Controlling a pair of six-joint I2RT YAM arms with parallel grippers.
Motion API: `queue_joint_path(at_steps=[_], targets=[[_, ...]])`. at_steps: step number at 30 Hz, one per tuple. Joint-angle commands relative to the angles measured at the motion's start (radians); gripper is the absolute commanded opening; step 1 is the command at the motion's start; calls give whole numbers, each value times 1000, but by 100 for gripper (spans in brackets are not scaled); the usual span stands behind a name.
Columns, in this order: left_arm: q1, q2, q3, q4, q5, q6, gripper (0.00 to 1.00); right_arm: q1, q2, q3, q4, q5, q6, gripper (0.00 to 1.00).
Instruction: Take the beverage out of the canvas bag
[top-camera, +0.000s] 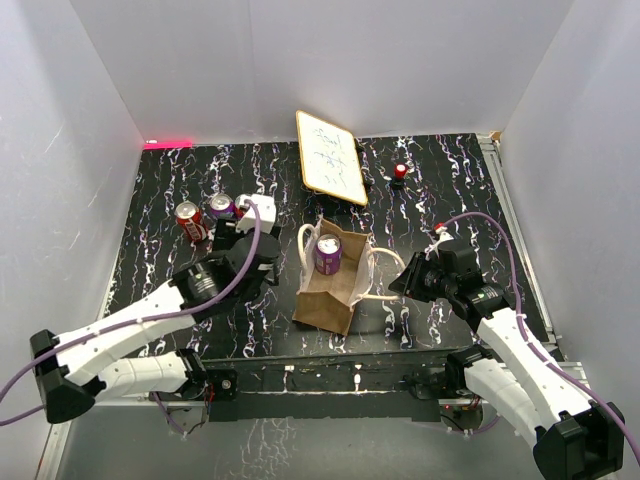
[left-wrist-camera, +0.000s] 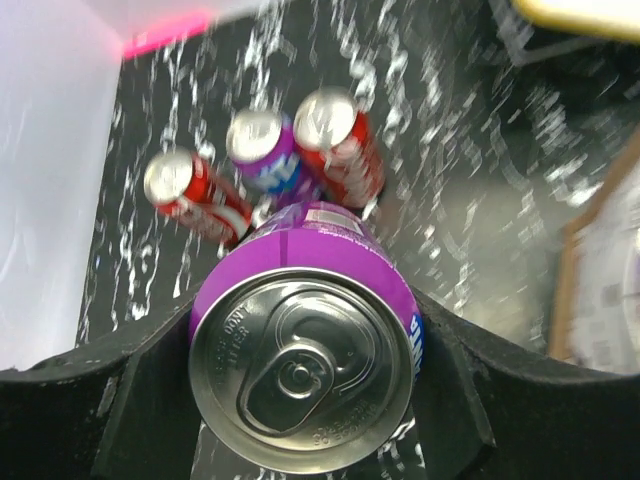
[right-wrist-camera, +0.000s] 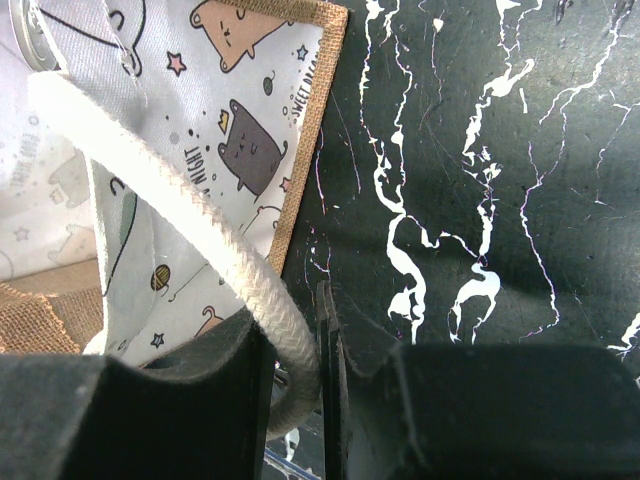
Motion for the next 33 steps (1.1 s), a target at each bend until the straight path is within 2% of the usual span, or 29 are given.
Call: queue_joint_path(at_steps=[1,3,6,16,21,26,33], targets=[[123,26,-55,-218,38,-262,0,2,0,4,46,6,-11,24],[194,43,-82,-200,145,-260,0,2,2,4,46,5,-10,24],[301,92,-70,-178,230,-262,0,2,4,4,44,3,-10,24],[653,324,97,-153,493,-297,0,2,-11,3,42,6,-7,24],[688,371,98,-87,490,-277,0,2,-8,4,44,5,-9,24],[735,396,48,-21,580,-263,0,2,-10,4,44,7,-10,24],[777,394,6,35,638,-236,0,1,-3,5,44,9,-10,24]])
